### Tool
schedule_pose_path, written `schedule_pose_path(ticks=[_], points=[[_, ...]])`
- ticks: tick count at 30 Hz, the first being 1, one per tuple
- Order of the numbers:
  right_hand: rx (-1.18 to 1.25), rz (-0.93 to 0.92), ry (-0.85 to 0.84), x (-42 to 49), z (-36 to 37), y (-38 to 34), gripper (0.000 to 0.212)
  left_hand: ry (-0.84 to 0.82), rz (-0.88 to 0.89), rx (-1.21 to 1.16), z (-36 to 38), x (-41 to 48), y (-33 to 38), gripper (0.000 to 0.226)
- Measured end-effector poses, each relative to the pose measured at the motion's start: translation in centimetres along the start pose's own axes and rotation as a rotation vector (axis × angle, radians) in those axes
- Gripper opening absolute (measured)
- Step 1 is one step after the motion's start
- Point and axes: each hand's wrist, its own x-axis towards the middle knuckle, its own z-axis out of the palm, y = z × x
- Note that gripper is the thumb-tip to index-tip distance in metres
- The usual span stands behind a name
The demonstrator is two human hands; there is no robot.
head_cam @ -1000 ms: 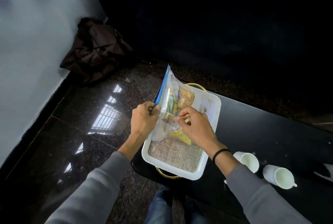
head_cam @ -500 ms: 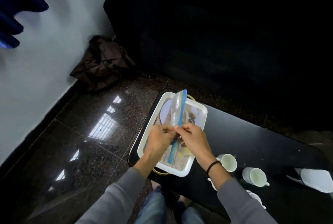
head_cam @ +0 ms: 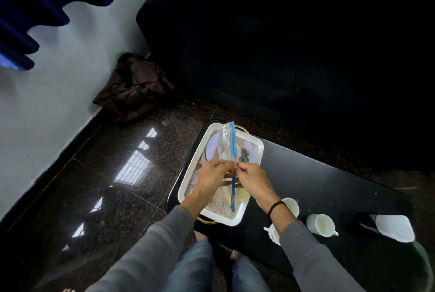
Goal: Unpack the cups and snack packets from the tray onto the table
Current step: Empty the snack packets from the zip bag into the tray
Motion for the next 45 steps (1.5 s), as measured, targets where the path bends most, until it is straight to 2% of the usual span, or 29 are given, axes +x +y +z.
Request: schedule_pose_path(ticks=[9, 12, 16, 19, 22, 24, 26, 28, 31, 34, 37, 39, 42, 45], points=[[-0.059, -0.04, 0.081, -1.6, 0.0, -0.2, 0.021, 0.025, 0.09, 0.29, -0.2, -0.4, 0.6, 0.013], [-0.15, -0.05, 0.183, -1.9, 0.0, -0.8, 0.021, 0.061, 0.128, 0.396, 0.1, -0.3, 1.0, 0.011], [-0.254, -0.033, 0.38, -2.6, -0.9, -0.8, 0.022, 0.195, 0.19, 0.531, -0.8, -0.1, 1.1, 0.02], [-0.429, -0.064, 0.476, -3.1, -1.9, -0.5, 0.021, 0.264, 0.155, 0.625, -2.7, 0.0, 0.9, 0.016], [-0.552, -0.07, 0.523, -3.2, -2.6, -0.5, 0.022, 0.24, 0.098, 0.676, -3.9, 0.0, 0.8, 0.017], [-0.59, -0.085, 0.518, -3.2, -2.4, -0.8, 0.021, 0.171, 0.082, 0.685, -3.8, -0.2, 0.9, 0.016], [-0.59, -0.089, 0.473, -3.2, -1.7, -1.0, 0.032, 0.109, 0.068, 0.684, -3.5, -0.2, 0.9, 0.015], [-0.495, -0.006, 0.39, -2.9, -1.0, -0.9, 0.043, 0.065, 0.055, 0.665, -3.1, -0.3, 0.7, 0.014], [-0.575, 0.064, 0.274, -2.4, -0.9, -0.3, 0.031, 0.028, 0.022, 0.642, -3.0, -0.4, 0.1, 0.014], [-0.723, -0.053, 0.288, -2.1, -1.6, -0.6, 0.031, 0.046, 0.0, 0.584, -3.9, -0.4, 0.0, 0.035], [-0.757, -0.261, 0.314, -2.0, -2.1, -2.0, 0.038, 0.278, 0.032, 0.418, -5.2, -0.4, 0.1, 0.061], [-0.764, -0.407, 0.286, -2.2, -2.6, -3.2, 0.035, 0.437, 0.071, 0.415, -6.4, 0.0, 0.0, 0.073], [-0.763, -0.603, 0.308, -2.4, -3.8, -4.8, 0.035, 0.478, 0.123, 0.266, -8.5, 1.2, 0.0, 0.061], [-0.792, -0.633, 0.272, -2.3, -5.0, -5.4, 0.042, 0.39, 0.105, 0.285, -10.1, 2.5, 1.2, 0.039]])
